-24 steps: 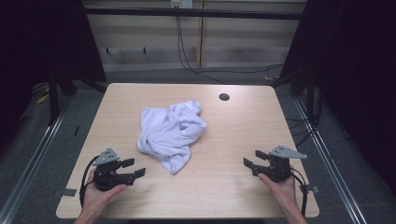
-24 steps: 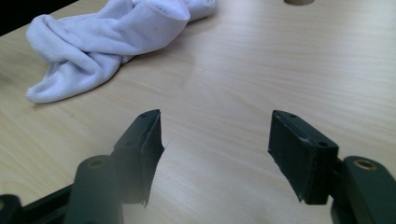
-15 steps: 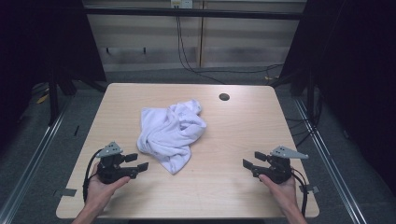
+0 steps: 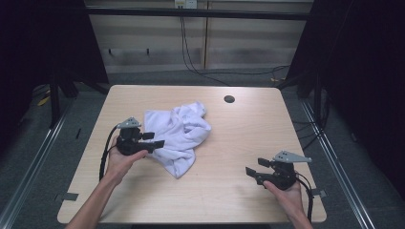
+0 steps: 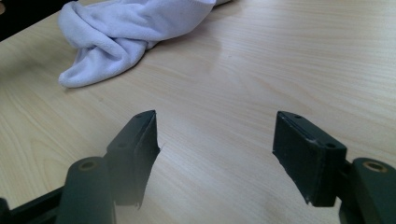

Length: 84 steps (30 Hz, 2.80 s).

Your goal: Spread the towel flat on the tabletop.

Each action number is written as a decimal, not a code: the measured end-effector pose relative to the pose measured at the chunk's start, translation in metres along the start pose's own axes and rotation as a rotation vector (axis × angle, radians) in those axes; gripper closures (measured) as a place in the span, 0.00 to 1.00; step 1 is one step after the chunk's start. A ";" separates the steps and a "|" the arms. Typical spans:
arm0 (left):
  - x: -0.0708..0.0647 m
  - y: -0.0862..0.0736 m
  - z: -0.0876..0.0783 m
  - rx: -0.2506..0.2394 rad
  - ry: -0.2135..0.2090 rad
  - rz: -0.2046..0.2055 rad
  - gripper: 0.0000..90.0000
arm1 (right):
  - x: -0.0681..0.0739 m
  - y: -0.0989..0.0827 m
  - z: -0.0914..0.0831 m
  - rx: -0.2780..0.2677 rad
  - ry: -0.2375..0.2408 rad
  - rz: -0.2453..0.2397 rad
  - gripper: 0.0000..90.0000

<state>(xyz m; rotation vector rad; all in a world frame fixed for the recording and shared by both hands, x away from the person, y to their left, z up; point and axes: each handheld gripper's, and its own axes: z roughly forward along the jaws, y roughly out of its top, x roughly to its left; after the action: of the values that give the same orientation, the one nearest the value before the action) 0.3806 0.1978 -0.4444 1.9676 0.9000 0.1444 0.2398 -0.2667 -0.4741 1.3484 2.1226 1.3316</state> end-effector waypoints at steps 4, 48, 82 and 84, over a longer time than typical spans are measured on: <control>0.012 0.000 0.020 0.058 0.045 0.009 0.42 | -0.003 0.000 0.002 0.018 0.011 0.005 0.33; -0.081 -0.024 0.023 0.104 -0.183 0.079 0.53 | 0.037 0.043 0.059 0.101 0.220 -0.125 0.50; -0.041 -0.032 0.018 0.003 -0.205 -0.033 0.91 | 0.018 0.062 0.093 0.080 0.142 -0.047 0.96; -0.038 -0.030 0.013 -0.022 -0.199 -0.043 0.91 | 0.011 0.063 0.085 0.059 0.127 -0.030 0.96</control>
<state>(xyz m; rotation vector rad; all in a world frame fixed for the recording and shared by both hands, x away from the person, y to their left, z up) 0.3426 0.1732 -0.4663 1.9031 0.8064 -0.0649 0.3241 -0.2028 -0.4643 1.2809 2.2729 1.3867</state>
